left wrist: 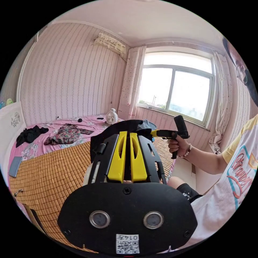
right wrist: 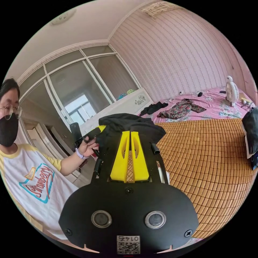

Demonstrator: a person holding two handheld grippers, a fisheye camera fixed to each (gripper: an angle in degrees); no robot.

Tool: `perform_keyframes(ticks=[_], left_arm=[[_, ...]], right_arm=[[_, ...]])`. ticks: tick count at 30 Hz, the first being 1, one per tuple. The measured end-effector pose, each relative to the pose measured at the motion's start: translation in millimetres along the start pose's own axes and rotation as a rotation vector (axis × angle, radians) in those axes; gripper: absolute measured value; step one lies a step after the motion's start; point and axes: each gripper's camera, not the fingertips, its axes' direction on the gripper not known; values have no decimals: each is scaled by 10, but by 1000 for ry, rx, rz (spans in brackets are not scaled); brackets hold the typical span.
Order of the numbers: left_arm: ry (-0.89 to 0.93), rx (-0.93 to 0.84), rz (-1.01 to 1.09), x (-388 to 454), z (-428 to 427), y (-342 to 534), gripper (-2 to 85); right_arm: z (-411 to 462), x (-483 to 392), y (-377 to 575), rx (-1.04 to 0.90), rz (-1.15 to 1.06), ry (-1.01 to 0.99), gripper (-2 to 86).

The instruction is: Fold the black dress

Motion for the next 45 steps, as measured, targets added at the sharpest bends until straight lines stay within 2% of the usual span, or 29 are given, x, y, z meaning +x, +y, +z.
perform_keyframes(ticks=[1,3,5,8,11,17,21,23,27,29,34,36,38,41,45], left_arm=[[-25,5,-24,-64,-71,74,-7],[-139,-59,-212,-368,-222,516,-7],[-202,-188,-365,-633,-226,982,-6],[-284,-331,-610,-974,-289,1748,-8],[-285,-394,-759,-1114,-417,2030,-5],[-270,-447,-733,-1172,-303,1828,61],[-303,-582,-677,-1114,-2,1739,95],[-322,-670,-645,-1068,127,1723,94],[-416,-720,-601,-956,103,1562,40],[-338,-743,-578,-923,84,1500,5],[-286,-756,-606,-864,-174,1320,-9],[-239,-653,-616,-792,-491,1140,-9],[-203,-558,-631,-744,-791,975,-10],[-155,-379,-611,-634,-1336,634,-10],[-91,-123,-545,-454,-2104,19,-10]], right_arm=[[-20,76,127,4,54,24,1],[-20,288,416,-24,188,73,2],[81,655,933,-146,430,142,5],[270,854,1454,-343,604,303,11],[379,765,1534,-406,579,375,35],[798,594,1156,-484,349,546,100],[1244,513,964,-576,148,618,115],[1533,509,922,-647,50,689,119],[1805,664,970,-794,56,731,102],[1743,711,935,-792,104,736,43],[1323,777,937,-765,229,555,3],[1015,786,902,-670,303,411,2],[541,769,839,-487,384,203,3],[-11,698,750,-276,437,30,4],[-466,484,612,-101,413,-133,5]])
